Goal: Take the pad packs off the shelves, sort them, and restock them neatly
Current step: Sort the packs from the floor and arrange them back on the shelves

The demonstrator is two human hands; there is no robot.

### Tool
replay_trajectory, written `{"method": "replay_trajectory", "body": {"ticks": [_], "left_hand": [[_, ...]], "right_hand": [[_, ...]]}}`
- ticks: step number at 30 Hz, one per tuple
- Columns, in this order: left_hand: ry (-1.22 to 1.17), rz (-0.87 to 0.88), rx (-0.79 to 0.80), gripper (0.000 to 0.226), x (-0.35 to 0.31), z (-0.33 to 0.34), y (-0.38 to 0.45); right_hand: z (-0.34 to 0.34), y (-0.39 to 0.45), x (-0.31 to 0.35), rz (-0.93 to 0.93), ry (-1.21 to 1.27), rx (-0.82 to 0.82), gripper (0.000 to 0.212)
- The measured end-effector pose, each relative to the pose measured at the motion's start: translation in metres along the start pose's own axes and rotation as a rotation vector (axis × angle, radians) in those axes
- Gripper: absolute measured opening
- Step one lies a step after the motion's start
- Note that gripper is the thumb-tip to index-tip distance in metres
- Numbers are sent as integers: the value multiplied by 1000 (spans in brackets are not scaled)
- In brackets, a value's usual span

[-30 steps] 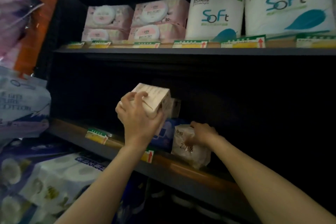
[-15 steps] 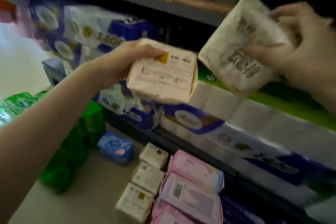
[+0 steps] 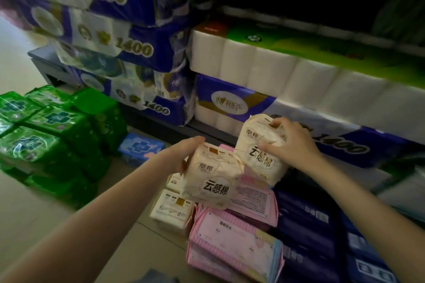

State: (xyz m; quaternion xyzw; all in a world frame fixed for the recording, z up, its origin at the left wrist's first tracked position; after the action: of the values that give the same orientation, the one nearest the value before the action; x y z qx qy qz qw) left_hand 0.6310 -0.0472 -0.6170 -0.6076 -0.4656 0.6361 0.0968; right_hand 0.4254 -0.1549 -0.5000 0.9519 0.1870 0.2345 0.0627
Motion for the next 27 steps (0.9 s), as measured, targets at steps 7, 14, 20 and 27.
{"method": "replay_trajectory", "body": {"ticks": [7,14,20,27], "left_hand": [[679,611,161,89,-19,4,-30],[1239,798,96,87,-63,-19,-20],[1151,713,-221,87,-60,-70,38],[1048,816,-207,73,-27,-24,94]], "right_hand": [[22,3,-13,96,158,26,62],[28,1,-3,-12,-35,5,61],[60,14,59,-303,-100,90,67],[106,21,77,-363,-340,309,87]]}}
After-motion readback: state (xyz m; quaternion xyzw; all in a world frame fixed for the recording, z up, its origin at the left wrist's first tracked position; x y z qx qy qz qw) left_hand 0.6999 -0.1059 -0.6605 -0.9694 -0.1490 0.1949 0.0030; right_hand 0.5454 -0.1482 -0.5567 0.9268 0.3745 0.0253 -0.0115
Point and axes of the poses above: each hand's wrist, its own y-axis towards the middle knuckle, its own z-axis out of the palm, x = y × z, the point moved 9 cm from there along y, towards the middle knuckle, and after that the axes turned 14 degrees about -x, right-handed, at the moved point
